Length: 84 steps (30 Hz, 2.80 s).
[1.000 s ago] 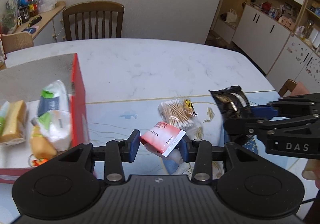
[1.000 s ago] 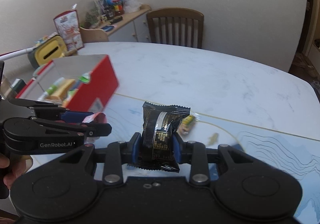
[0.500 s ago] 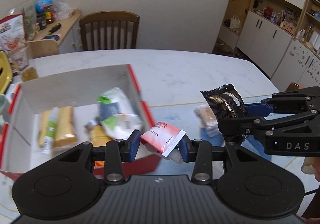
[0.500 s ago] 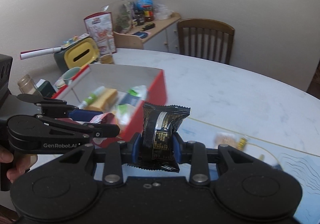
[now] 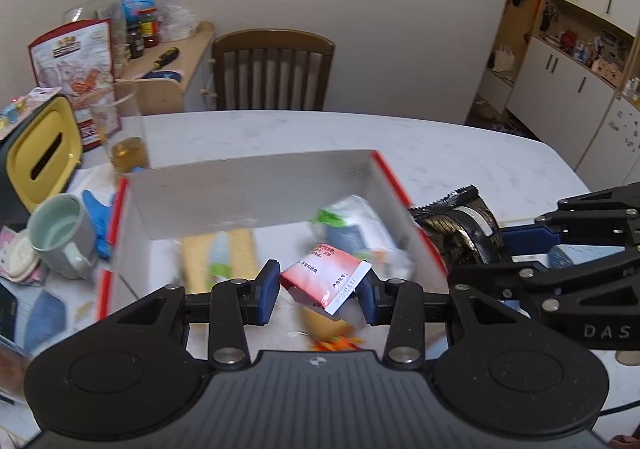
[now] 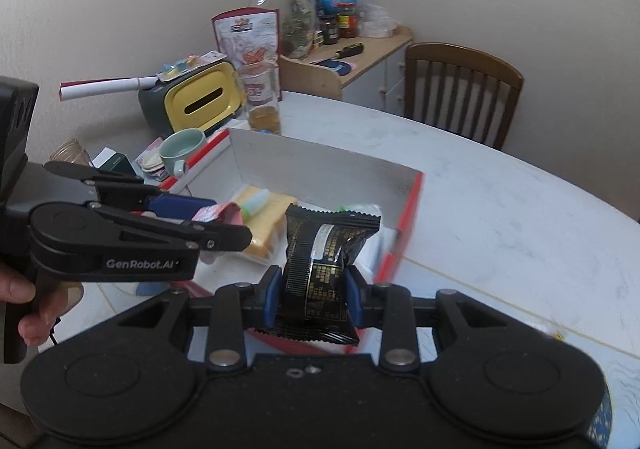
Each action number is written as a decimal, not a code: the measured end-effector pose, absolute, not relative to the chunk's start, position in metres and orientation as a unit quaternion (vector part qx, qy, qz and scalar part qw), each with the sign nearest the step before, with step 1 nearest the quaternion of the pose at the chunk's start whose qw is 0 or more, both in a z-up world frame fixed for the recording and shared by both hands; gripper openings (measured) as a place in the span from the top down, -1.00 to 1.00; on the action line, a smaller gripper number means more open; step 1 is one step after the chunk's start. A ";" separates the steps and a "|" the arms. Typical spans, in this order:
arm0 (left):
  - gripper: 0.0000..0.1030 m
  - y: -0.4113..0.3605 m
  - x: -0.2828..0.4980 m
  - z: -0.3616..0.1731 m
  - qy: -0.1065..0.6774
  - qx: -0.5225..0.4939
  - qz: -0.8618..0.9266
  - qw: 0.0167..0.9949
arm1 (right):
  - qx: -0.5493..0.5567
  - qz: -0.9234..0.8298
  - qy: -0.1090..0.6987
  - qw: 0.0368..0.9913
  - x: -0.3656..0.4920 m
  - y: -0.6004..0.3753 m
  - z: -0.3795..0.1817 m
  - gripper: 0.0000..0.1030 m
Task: Organize objects
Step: 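Carry the black packet and red-white packet with both grippers over the box, then lower both grippers into the box and open them to release the packets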
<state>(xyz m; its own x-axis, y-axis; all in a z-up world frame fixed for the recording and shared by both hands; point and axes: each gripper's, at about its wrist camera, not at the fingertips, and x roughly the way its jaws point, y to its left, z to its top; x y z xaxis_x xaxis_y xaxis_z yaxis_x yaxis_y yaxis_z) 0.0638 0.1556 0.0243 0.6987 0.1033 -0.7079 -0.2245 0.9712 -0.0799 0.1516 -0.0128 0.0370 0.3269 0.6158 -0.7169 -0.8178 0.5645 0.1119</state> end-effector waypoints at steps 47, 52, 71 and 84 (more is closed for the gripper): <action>0.10 0.262 0.144 -0.051 0.452 -0.082 0.123 0.880 | -0.225 0.423 0.424 0.769 0.187 0.111 -0.040 0.18; -0.21 0.253 0.141 -0.045 0.445 -0.075 0.124 0.884 | -0.219 0.424 0.417 0.774 0.186 0.104 -0.033 0.13; -0.26 0.215 0.112 -0.003 0.405 -0.080 0.128 0.902 | -0.168 0.439 0.387 0.793 0.179 0.051 0.009 -0.20; -0.40 0.169 0.092 0.026 0.378 -0.097 0.127 0.912 | -0.128 0.486 0.354 0.789 0.169 -0.002 0.040 -0.63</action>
